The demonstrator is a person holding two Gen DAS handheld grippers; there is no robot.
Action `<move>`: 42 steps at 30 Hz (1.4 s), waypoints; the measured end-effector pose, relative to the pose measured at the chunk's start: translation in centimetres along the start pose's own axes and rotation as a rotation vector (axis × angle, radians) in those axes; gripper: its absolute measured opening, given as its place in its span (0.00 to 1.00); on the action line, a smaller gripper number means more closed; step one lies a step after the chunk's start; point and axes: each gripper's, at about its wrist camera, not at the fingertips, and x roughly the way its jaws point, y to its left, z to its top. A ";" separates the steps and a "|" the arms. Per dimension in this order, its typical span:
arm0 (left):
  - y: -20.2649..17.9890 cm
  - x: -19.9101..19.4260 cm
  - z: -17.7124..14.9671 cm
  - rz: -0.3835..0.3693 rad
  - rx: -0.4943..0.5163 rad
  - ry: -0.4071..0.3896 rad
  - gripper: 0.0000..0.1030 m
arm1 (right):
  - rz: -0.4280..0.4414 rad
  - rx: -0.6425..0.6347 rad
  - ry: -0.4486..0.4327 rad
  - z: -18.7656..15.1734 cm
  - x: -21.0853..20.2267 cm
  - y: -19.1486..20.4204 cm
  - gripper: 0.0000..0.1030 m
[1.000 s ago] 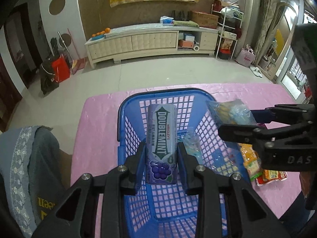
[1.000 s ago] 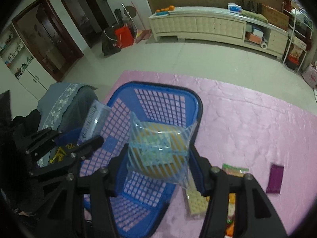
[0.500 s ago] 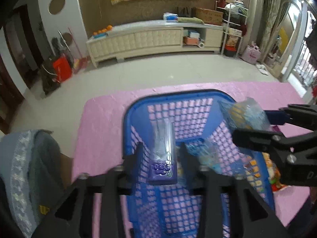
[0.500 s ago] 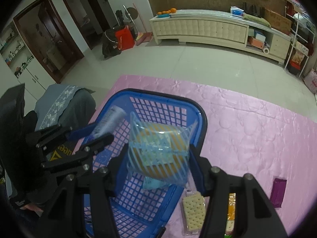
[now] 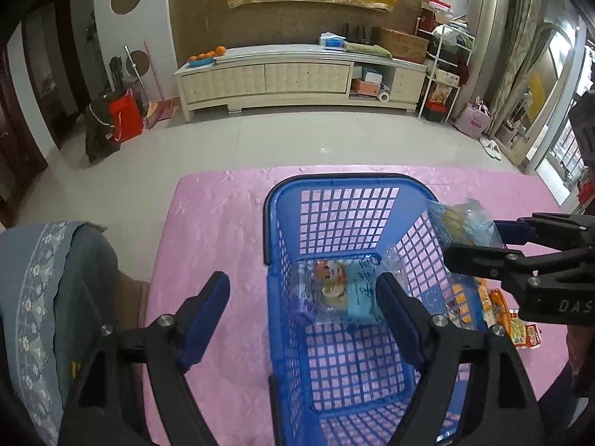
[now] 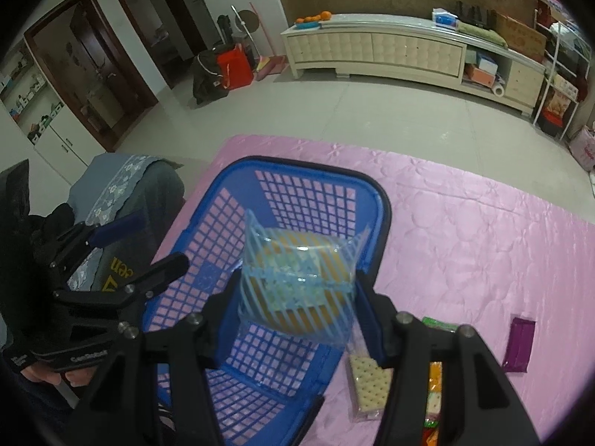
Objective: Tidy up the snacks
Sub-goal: 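Lower the clear biscuit bag into the basket and open the right gripper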
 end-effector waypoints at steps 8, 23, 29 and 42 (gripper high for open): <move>0.8 -2.6 -1.6 0.037 0.035 -0.001 0.77 | 0.021 -0.032 0.029 -0.8 0.2 3.3 0.59; 3.7 -2.8 -3.5 0.062 0.010 0.009 0.79 | -0.023 -0.036 0.134 -1.9 5.3 6.4 0.59; 4.3 -2.7 -3.7 0.067 0.006 0.002 0.79 | -0.035 0.005 0.143 -0.6 6.9 5.8 0.59; 5.3 -1.2 -3.2 0.036 -0.047 0.011 0.79 | -0.103 -0.004 0.079 1.0 6.9 4.5 0.94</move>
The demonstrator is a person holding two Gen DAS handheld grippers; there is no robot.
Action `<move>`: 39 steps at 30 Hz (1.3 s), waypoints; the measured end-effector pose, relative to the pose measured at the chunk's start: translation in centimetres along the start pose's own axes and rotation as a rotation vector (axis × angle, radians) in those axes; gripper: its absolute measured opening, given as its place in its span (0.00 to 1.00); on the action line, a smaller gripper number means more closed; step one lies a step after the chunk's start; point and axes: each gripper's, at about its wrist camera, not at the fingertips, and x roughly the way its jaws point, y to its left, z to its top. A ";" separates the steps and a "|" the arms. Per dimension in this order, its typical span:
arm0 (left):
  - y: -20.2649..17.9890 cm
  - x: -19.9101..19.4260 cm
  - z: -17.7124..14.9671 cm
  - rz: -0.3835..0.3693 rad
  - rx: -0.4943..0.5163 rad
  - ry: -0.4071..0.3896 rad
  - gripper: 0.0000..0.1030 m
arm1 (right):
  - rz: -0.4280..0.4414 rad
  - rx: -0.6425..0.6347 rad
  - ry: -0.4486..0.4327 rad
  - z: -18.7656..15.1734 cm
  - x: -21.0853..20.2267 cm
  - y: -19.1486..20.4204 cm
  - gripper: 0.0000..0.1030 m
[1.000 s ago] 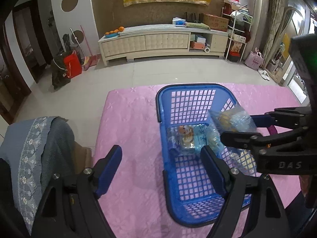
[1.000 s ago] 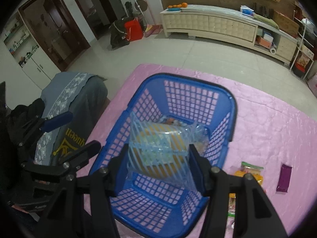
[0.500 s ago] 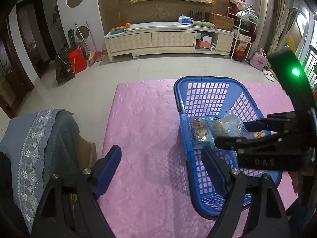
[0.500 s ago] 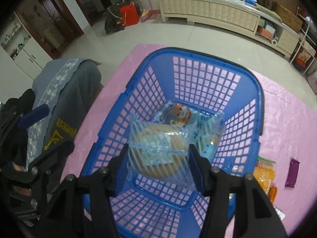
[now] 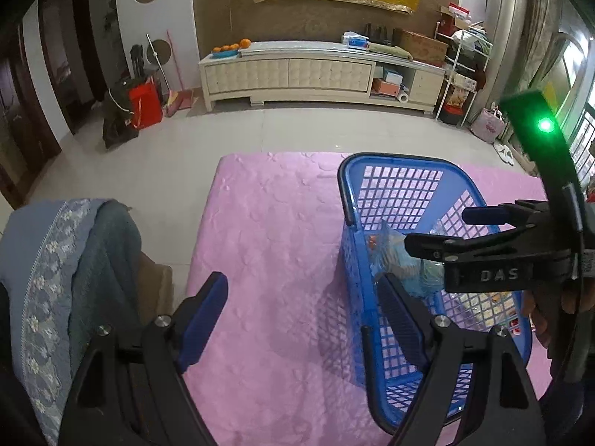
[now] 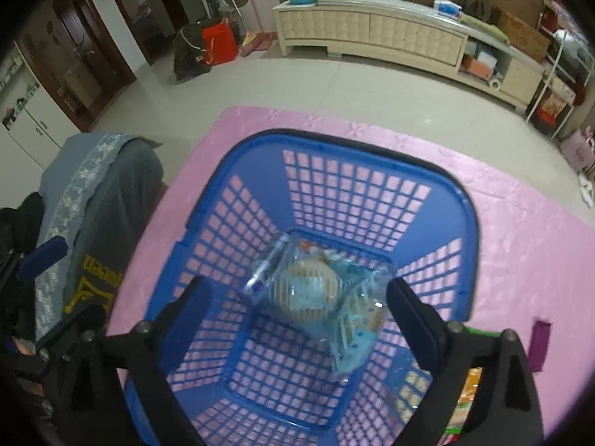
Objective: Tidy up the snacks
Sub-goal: 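Lower the clear biscuit bag into the basket and open the right gripper, then move both grippers away from the basket toward the snack pile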
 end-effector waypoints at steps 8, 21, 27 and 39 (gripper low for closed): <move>-2.2 -2.6 -0.4 -0.018 0.017 -0.021 0.79 | 0.005 0.018 -0.019 -1.9 -3.8 -1.4 0.94; -8.1 -8.1 -0.9 -0.054 0.070 -0.072 0.79 | 0.001 0.049 -0.071 -6.6 -11.7 -4.8 0.94; -11.1 -9.3 -1.3 -0.073 0.096 -0.078 0.79 | -0.007 0.056 -0.086 -8.9 -14.4 -7.1 0.94; -18.7 -9.7 -2.1 -0.144 0.170 -0.075 0.79 | -0.042 0.110 -0.112 -13.0 -18.1 -12.9 0.94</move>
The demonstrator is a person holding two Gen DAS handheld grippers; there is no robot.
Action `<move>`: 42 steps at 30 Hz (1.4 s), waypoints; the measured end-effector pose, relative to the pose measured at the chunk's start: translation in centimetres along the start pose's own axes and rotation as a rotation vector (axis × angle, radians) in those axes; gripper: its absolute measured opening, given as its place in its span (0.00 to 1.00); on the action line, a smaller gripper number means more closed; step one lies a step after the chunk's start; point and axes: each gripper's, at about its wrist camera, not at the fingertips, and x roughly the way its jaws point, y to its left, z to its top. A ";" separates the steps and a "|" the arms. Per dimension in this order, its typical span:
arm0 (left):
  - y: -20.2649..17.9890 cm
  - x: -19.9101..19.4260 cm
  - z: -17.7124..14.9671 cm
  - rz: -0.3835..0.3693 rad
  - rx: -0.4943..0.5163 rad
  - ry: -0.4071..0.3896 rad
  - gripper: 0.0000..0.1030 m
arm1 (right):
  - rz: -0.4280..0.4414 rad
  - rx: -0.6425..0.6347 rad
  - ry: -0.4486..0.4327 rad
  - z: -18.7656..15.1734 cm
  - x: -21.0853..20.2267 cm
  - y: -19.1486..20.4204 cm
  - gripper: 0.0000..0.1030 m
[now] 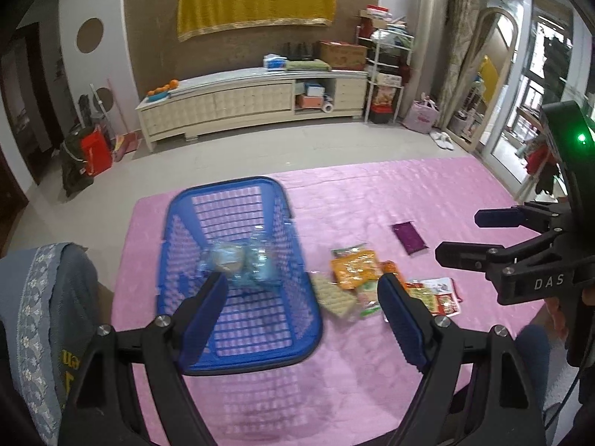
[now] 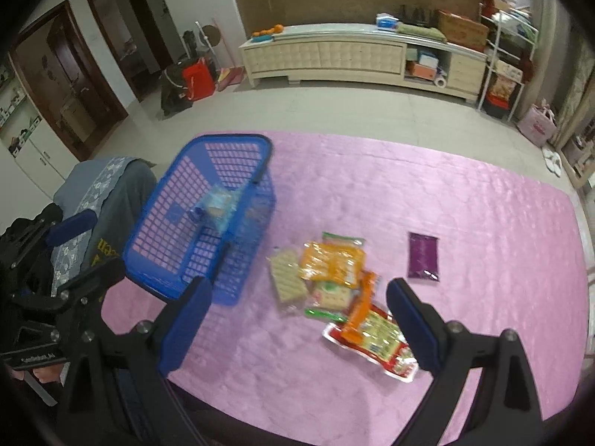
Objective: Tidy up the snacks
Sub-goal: 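Move both grippers away from the basket toward the snack pile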
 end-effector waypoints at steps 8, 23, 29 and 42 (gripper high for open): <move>-4.4 2.2 -0.5 -0.040 0.051 0.037 0.79 | -0.018 0.075 0.012 -2.9 -0.4 -4.8 0.94; -10.9 8.2 -2.7 -0.104 0.075 0.130 0.79 | -0.032 0.133 0.045 -8.3 1.7 -10.7 0.94; -12.5 11.5 -3.5 -0.118 0.081 0.190 0.79 | -0.057 0.135 0.070 -9.6 3.5 -12.6 0.94; -14.3 17.9 -3.1 -0.093 0.095 0.269 0.79 | -0.131 0.167 0.066 -10.0 7.8 -15.8 0.94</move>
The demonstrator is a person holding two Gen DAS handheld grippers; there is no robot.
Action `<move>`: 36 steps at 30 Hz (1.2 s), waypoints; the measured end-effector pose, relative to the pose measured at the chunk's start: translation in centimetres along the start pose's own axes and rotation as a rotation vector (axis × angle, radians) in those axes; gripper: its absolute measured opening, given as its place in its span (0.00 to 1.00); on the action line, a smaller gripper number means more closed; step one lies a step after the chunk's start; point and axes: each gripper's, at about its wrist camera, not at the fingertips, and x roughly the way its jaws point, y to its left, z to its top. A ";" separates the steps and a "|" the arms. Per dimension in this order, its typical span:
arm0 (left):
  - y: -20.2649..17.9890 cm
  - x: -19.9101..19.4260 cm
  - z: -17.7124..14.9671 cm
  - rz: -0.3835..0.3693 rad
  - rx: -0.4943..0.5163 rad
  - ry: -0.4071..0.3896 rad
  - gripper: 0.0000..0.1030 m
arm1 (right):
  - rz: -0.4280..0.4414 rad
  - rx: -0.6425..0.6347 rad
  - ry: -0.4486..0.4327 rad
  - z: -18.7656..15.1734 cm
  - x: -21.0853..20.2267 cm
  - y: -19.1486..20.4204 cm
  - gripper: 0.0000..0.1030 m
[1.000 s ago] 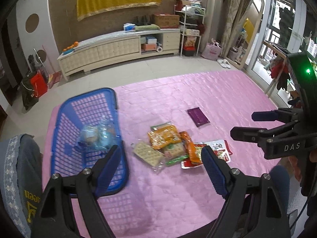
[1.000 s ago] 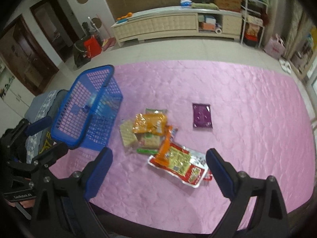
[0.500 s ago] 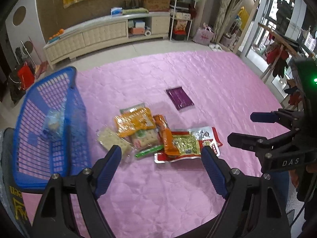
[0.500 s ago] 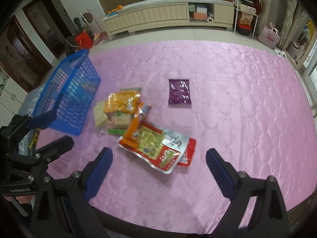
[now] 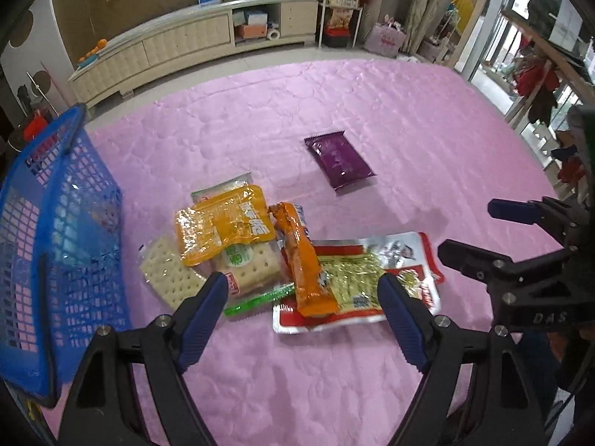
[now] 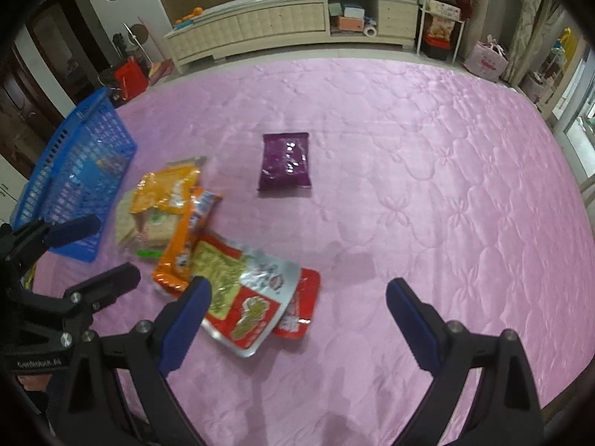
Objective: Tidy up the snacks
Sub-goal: 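Move both grippers away from the basket toward the snack pile, then grasp the orange sausage stick with the left gripper while the right gripper grasps the red-silver pouch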
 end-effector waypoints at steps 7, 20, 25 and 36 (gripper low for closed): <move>0.5 3.1 1.2 -0.005 -0.020 0.047 0.62 | -0.004 -0.023 0.037 0.4 2.3 -0.4 0.94; -0.3 6.6 2.4 0.042 0.039 0.127 0.44 | 0.044 0.019 0.059 0.5 3.9 -1.6 0.94; -1.1 7.2 2.2 0.070 0.093 0.135 0.25 | 0.053 0.028 0.052 0.2 3.5 -2.0 0.94; -1.2 2.4 0.1 -0.010 0.052 0.019 0.10 | 0.082 -0.102 -0.004 -1.1 0.4 -1.2 0.94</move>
